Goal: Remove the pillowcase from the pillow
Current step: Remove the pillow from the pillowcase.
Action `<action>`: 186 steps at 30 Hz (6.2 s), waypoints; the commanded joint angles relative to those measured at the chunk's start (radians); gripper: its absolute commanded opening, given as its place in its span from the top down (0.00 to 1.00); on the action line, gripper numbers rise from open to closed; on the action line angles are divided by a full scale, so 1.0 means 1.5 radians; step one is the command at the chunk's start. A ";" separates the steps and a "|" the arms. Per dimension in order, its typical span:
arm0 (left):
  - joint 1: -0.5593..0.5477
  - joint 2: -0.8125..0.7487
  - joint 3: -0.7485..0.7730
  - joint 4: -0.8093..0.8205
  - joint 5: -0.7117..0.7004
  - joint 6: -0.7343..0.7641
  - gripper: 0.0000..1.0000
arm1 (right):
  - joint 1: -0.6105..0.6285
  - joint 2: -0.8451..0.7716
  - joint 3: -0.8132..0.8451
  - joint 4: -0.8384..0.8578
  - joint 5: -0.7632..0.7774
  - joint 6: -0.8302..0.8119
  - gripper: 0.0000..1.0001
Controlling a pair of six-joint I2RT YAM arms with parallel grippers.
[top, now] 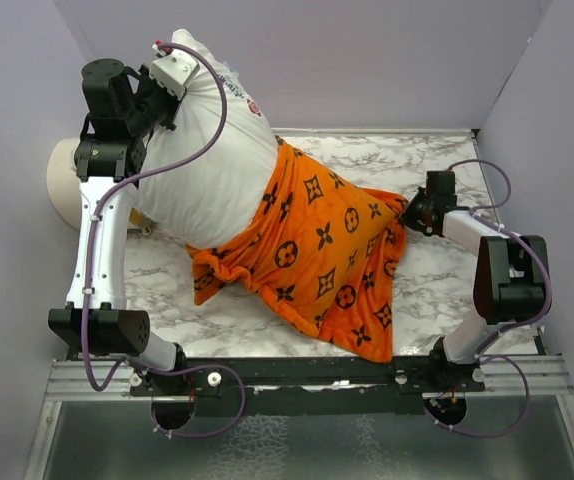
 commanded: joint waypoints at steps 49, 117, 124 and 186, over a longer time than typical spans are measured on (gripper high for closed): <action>0.141 0.139 0.160 -0.162 0.190 -0.198 0.01 | -0.191 -0.005 -0.041 -0.071 0.132 0.014 0.99; 0.079 0.310 0.404 -0.146 0.002 -0.166 1.00 | 0.868 -0.214 0.002 -0.448 0.511 0.010 0.02; 0.078 0.303 0.416 -0.137 0.000 -0.164 1.00 | 0.868 -0.105 0.065 -0.473 0.553 0.035 0.34; 0.070 0.295 0.424 0.027 -0.095 -0.229 1.00 | 0.825 -0.121 0.237 -0.412 0.456 -0.189 0.10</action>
